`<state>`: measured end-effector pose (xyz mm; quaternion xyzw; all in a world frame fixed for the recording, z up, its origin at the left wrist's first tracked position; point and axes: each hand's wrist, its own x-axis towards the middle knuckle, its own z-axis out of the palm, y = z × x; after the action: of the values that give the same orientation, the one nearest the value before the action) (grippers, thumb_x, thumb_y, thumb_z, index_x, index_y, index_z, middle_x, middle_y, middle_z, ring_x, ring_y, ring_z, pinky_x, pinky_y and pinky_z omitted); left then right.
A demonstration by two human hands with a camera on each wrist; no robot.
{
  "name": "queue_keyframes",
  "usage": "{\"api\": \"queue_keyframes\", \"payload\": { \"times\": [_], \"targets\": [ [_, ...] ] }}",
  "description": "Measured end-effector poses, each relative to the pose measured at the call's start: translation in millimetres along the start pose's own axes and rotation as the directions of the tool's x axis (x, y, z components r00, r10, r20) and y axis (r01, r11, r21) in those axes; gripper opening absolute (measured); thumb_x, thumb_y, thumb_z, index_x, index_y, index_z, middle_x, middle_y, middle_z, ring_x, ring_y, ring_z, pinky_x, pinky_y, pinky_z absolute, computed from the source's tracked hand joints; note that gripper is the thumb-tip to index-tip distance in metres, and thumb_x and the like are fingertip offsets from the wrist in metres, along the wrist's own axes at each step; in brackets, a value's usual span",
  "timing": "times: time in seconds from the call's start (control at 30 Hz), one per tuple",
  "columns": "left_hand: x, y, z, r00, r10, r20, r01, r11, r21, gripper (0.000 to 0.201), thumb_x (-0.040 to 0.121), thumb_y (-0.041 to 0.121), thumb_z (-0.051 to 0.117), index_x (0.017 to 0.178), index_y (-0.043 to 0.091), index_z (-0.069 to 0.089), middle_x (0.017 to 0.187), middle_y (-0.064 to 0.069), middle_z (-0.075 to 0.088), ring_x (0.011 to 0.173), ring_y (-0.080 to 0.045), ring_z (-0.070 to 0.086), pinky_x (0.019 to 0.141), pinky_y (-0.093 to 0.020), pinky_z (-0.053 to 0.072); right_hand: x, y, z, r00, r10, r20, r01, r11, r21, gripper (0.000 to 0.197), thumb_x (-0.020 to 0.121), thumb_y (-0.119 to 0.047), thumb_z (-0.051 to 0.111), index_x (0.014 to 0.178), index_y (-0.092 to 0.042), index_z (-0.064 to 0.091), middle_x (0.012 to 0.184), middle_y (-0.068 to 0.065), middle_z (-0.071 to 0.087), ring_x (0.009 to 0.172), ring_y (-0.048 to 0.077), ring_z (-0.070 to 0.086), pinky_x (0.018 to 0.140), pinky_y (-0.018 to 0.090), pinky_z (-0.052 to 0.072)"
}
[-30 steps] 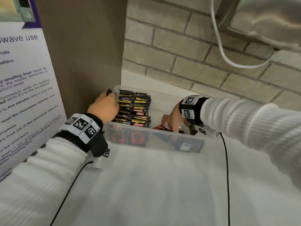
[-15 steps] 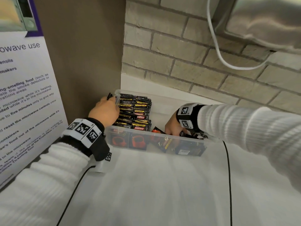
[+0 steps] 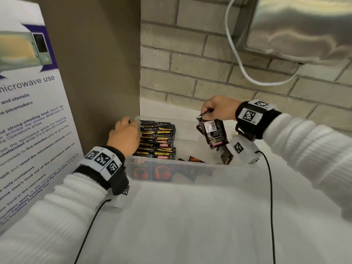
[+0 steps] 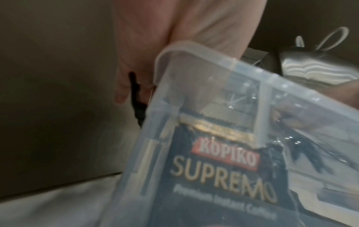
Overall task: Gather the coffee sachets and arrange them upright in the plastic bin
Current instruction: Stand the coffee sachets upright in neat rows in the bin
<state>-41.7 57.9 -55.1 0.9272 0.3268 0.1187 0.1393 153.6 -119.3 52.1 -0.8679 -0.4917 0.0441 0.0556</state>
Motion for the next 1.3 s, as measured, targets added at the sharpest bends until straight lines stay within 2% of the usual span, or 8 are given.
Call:
{"api": "queue_keyframes", "payload": {
  "times": [0.2,0.43,0.53,0.7,0.9,1.0,1.2,1.3],
  "targets": [
    [-14,35,-21,0.977,0.211,-0.027,-0.199,0.862,-0.467,0.051,0.097,0.042,0.038,0.143,0.019,0.034,0.148,0.002,0.034,0.136,-0.015,0.032,0.111,-0.030,0.022,-14,-13,3,0.978,0.087,-0.188,0.017,0.871,0.491,0.006,0.088,-0.008,0.059,0.089,-0.007,0.065,0.079,0.001,0.059,0.083,0.017,0.055,0.066,0.022,0.046],
    [-16,61,-19,0.858,0.419,0.299,0.315,0.031,-0.949,0.045,0.085,0.031,0.060,0.124,0.011,0.053,0.118,-0.010,0.063,0.108,-0.026,0.062,0.096,-0.041,0.049,-13,-62,29,0.992,0.056,-0.115,0.080,0.434,0.897,0.016,0.090,-0.004,0.056,0.077,-0.013,0.059,0.076,0.006,0.059,0.069,0.018,0.056,0.069,0.034,0.051],
    [-18,59,-17,0.828,0.441,0.347,0.384,0.007,-0.924,0.027,0.092,0.013,0.048,0.117,0.009,0.056,0.110,-0.013,0.066,0.086,-0.026,0.070,0.076,-0.034,0.058,-10,-74,42,0.967,0.151,-0.206,0.121,0.441,0.889,0.005,0.090,-0.005,0.057,0.088,-0.009,0.060,0.077,0.002,0.057,0.067,0.015,0.054,0.056,0.025,0.049],
    [-17,48,-10,0.935,0.229,0.270,0.269,0.036,-0.962,0.022,0.088,0.001,0.057,0.109,0.006,0.062,0.096,-0.010,0.072,0.084,-0.023,0.071,0.074,-0.035,0.059,-8,-71,64,0.933,0.329,-0.149,0.063,0.258,0.964,0.023,0.088,-0.018,0.063,0.109,-0.010,0.057,0.109,0.007,0.055,0.099,0.020,0.058,0.077,0.034,0.055],
    [-16,47,-2,0.958,0.172,0.229,0.202,0.162,-0.966,0.028,0.084,-0.003,0.061,0.110,0.006,0.064,0.107,-0.012,0.069,0.100,-0.025,0.066,0.088,-0.040,0.054,-23,-72,91,0.948,0.319,-0.010,-0.082,0.272,0.959,0.026,0.081,-0.019,0.071,0.067,-0.012,0.050,0.061,0.002,0.053,0.050,0.011,0.048,0.047,0.022,0.036],
    [-15,49,-4,0.943,0.192,0.271,0.283,-0.035,-0.959,0.024,0.090,0.003,0.050,0.112,0.003,0.059,0.109,-0.015,0.066,0.102,-0.031,0.064,0.089,-0.044,0.053,-22,-69,98,0.898,0.438,-0.047,-0.053,0.214,0.975,0.032,0.083,-0.009,0.067,0.062,-0.012,0.044,0.054,0.005,0.048,0.038,0.009,0.042,0.042,0.022,0.032],
    [-13,45,-4,0.972,0.066,0.224,0.231,-0.134,-0.964,0.027,0.094,0.020,0.052,0.118,0.007,0.052,0.125,-0.013,0.059,0.113,-0.028,0.059,0.096,-0.043,0.050,-33,-57,101,0.889,0.446,-0.107,0.332,-0.463,0.822,0.028,0.097,-0.024,0.046,0.088,-0.001,0.059,0.087,0.012,0.067,0.081,0.022,0.068,0.072,0.023,0.059],
    [-9,43,0,0.976,-0.051,0.213,0.207,-0.108,-0.972,0.029,0.087,0.015,0.064,0.112,0.012,0.050,0.126,-0.005,0.053,0.111,-0.017,0.054,0.092,-0.038,0.052,-33,-58,102,0.856,0.508,-0.098,0.343,-0.416,0.842,0.028,0.095,-0.019,0.050,0.095,0.005,0.063,0.095,0.015,0.068,0.092,0.023,0.067,0.086,0.026,0.056]
  ]
}}
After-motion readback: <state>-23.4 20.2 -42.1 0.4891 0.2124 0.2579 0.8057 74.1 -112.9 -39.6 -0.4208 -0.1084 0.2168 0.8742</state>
